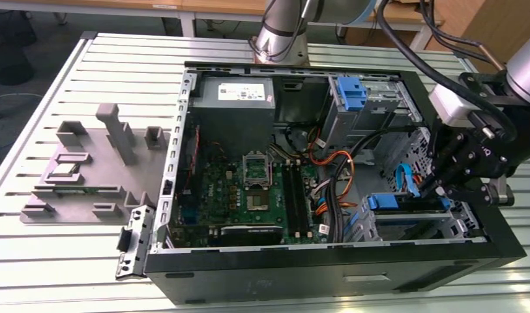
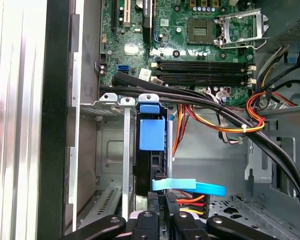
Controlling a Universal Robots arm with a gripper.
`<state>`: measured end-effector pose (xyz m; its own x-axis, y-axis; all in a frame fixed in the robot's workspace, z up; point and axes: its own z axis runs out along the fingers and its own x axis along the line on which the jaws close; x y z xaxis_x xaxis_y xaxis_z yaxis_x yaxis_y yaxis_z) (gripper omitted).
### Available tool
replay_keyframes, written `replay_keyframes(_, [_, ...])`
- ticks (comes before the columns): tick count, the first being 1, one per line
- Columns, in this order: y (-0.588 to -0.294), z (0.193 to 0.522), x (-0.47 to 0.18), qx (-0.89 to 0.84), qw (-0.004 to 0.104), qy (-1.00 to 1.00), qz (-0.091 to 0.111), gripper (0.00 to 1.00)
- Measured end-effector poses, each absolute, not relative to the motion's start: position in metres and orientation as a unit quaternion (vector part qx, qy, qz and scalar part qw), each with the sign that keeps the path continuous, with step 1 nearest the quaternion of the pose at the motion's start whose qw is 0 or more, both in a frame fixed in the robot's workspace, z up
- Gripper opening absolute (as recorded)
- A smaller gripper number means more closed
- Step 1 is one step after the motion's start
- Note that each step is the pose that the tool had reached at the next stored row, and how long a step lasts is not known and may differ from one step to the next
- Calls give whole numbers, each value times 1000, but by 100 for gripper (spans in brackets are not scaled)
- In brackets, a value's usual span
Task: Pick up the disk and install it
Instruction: 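Insert the second disk wire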
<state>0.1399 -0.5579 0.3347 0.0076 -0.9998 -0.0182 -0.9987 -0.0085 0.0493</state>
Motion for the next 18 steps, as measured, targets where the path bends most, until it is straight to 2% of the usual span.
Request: replay_keyframes(18, [-558, 334, 141, 712, 11, -702, -24, 18])
